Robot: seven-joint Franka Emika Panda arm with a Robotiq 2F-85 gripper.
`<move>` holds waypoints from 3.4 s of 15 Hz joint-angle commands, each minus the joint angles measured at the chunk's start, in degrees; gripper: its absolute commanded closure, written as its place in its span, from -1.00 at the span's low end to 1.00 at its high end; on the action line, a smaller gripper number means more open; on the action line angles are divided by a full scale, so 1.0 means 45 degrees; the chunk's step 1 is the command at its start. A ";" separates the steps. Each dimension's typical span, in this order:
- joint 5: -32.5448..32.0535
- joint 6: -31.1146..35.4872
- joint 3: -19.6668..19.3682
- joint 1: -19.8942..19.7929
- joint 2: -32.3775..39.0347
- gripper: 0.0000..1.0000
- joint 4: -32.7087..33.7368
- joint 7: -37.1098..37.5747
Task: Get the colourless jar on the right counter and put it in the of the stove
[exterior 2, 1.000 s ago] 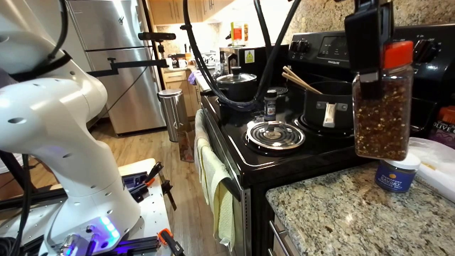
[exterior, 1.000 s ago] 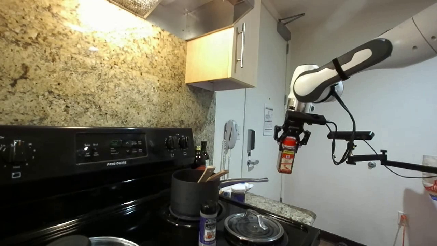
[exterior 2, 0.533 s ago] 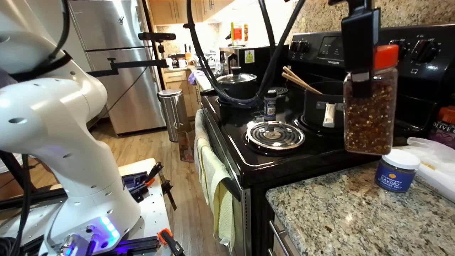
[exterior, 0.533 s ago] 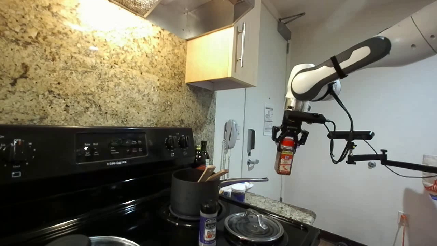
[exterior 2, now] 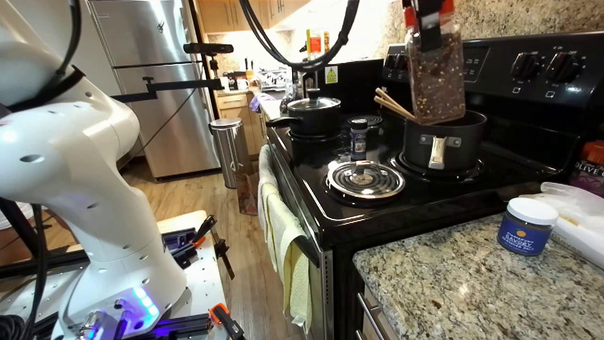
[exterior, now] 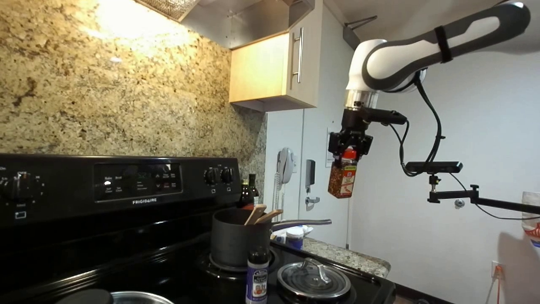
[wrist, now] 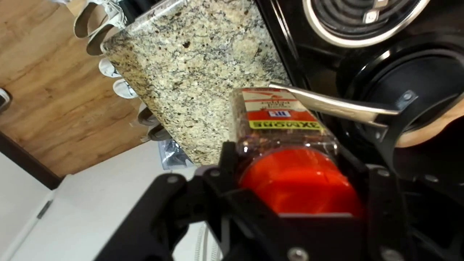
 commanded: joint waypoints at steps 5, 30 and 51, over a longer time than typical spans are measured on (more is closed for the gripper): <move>-0.0194 -0.0845 0.1142 0.1207 -0.2238 0.22 -0.0959 -0.2510; 0.2573 -0.0877 0.2591 0.3592 0.0343 -0.28 -0.0989 -0.2431; 0.2795 0.2611 0.4344 0.4829 0.4183 0.22 -0.0703 0.0301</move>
